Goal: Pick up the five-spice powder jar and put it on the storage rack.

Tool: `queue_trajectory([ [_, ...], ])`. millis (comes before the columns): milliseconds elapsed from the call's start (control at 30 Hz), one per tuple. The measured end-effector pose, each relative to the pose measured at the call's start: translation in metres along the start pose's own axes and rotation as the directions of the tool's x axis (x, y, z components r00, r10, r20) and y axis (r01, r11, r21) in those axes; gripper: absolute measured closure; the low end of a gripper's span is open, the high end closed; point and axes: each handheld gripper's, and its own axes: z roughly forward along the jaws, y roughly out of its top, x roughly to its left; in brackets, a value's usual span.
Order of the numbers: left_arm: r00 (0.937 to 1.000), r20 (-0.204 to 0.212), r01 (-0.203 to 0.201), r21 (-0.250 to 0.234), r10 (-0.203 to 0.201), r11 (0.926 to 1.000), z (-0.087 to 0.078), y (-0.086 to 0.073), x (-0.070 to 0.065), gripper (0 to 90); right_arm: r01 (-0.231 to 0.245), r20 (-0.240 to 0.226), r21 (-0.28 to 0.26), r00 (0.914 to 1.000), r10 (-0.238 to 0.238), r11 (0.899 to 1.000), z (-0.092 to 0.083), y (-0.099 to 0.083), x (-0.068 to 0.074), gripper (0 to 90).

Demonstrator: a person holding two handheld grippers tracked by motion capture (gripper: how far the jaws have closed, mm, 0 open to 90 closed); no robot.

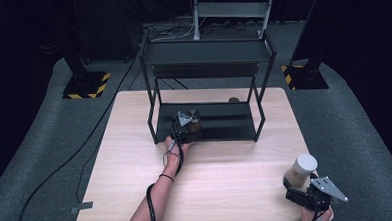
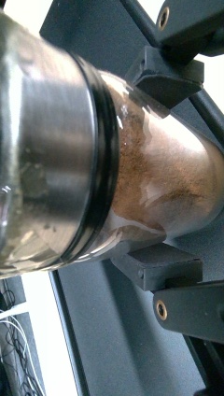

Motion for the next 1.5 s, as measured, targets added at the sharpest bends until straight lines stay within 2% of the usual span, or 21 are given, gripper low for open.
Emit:
queue_trajectory([
  [300,0.9999,0.011,0.004,0.01,-0.004,0.9999,0.0,0.003,0.003,29.7,-0.001,-0.002,-0.001,1.0,0.001,1.0,0.0,0.0,0.0,0.0],
  [467,0.9998,-0.018,-0.01,0.027,0.011,0.9996,-0.006,0.01,-0.002,15.7,-0.002,0.0,-0.003,1.0,0.002,1.0,0.0,0.0,0.0,0.0],
  [633,0.9997,-0.011,-0.02,0.046,0.021,0.9987,-0.016,0.019,0.001,5.9,-0.002,0.0,-0.002,1.0,0.002,1.0,0.0,0.0,0.0,0.0],
  [767,0.9984,-0.013,-0.054,0.08,0.055,0.9953,-0.025,0.025,-0.001,3.0,-0.002,0.0,-0.002,1.0,0.002,1.0,0.0,0.0,0.0,0.0],
  [900,0.9976,-0.003,-0.069,0.105,0.07,0.9921,-0.037,0.027,0.0,0.8,-0.001,0.0,-0.001,1.0,0.001,1.0,0.0,0.0,0.0,0.0],
  [1067,0.9933,0.001,-0.115,0.131,0.116,0.9847,-0.054,0.028,-0.006,0.3,-0.001,0.0,-0.001,1.0,0.001,1.0,0.0,0.0,0.0,0.0],
  [1233,0.9878,0.017,-0.156,0.145,0.155,0.9772,-0.072,0.022,-0.011,0.9,-0.003,0.005,-0.003,1.0,0.003,1.0,0.0,-0.001,0.001,0.0],
  [1500,0.9802,0.019,-0.198,0.165,0.197,0.9662,-0.103,-0.003,-0.02,1.4,0.002,0.003,0.0,1.0,-0.002,1.0,0.0,0.0,0.001,0.0],
])
